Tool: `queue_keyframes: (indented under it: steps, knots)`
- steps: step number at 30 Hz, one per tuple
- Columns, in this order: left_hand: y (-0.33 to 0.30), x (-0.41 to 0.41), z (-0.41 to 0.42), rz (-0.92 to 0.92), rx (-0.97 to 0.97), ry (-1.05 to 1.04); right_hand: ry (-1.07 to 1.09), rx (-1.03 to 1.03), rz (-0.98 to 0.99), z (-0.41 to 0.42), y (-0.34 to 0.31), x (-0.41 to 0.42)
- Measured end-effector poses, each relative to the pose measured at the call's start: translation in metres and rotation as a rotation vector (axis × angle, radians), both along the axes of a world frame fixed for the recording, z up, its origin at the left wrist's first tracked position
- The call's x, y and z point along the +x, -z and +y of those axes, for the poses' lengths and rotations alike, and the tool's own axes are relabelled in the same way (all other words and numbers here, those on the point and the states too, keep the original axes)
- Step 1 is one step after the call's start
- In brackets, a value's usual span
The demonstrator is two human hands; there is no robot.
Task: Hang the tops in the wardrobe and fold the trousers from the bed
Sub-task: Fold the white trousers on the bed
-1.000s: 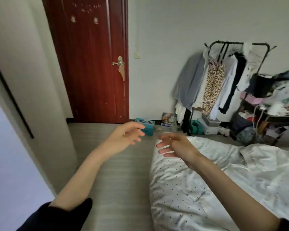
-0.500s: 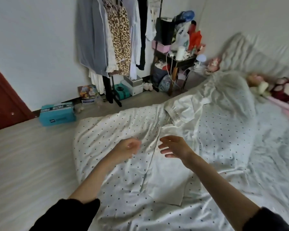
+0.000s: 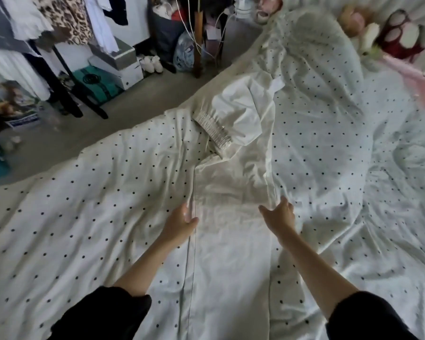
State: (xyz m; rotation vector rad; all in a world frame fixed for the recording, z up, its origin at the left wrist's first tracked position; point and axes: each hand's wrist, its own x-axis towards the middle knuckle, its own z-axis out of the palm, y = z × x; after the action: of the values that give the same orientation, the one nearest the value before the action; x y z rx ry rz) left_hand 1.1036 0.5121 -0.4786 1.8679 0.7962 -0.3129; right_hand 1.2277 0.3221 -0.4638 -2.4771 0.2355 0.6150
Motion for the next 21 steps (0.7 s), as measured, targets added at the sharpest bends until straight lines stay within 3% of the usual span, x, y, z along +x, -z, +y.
queue_keyframes:
  steps: [5, 9, 15, 21]
  knots:
    - [0.031, 0.028, -0.004, -0.124, -0.022, -0.179, 0.288, 0.269, 0.024, -0.012, 0.041, 0.035]
    - [0.043, 0.03, -0.006, -0.089, -0.008, -0.206, 0.486, 0.358, 0.121, -0.022, 0.059, 0.048]
    - [0.043, 0.016, -0.009, -0.001, -0.102, -0.21, 0.465, 0.502, 0.19, -0.037, 0.053, 0.019]
    - [0.028, -0.01, -0.017, 0.08, -0.214, -0.392, 0.38, 0.353, 0.263, -0.093, 0.057, -0.058]
